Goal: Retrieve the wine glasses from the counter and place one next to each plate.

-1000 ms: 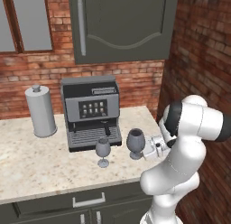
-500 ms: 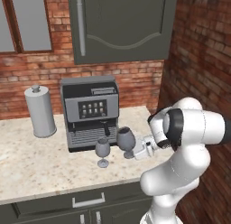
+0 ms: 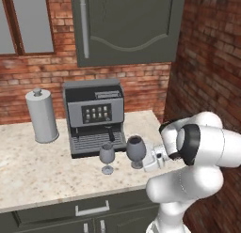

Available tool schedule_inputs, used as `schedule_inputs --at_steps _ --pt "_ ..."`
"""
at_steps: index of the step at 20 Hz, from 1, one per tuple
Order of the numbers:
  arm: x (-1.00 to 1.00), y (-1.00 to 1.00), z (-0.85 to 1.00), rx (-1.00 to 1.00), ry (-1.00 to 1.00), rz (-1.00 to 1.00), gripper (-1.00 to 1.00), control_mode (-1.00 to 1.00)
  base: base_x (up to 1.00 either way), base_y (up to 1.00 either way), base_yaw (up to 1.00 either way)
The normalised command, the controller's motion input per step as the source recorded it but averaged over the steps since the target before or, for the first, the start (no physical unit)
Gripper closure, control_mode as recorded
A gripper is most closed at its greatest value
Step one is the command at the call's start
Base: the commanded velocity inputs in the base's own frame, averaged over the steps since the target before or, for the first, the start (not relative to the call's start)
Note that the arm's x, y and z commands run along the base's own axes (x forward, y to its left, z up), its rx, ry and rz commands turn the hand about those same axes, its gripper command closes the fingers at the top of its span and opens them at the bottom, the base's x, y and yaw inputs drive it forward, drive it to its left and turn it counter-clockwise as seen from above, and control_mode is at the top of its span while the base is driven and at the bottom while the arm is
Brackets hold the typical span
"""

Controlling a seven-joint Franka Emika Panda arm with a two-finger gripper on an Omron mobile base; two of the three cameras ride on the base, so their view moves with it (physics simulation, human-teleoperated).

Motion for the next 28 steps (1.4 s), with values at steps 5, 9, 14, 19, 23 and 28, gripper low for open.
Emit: schedule_inputs --at_steps 5,9,14,19,23,28 --pt "-0.59 -0.02 0.80 0.00 -0.12 -0.01 1.00 -1.00 0.00 0.00 0.00" --pt "-0.41 -0.29 1.00 0.00 -0.02 0.00 1.00 -1.00 0.00 0.00 0.00" --pt "-0.28 -0.18 1.00 0.00 0.02 -0.03 1.00 -1.00 0.00 0.00 0.00" --pt "-0.47 -0.04 1.00 0.02 0.15 -0.13 1.00 -1.00 0.00 0.00 0.00" --pt "-0.63 -0.01 0.62 0.00 -0.01 -0.15 1.00 -1.00 0.00 0.00 0.00" --pt "-0.88 0.00 0.50 0.00 -0.26 -0.04 1.00 -1.00 0.00 0.00 0.00"
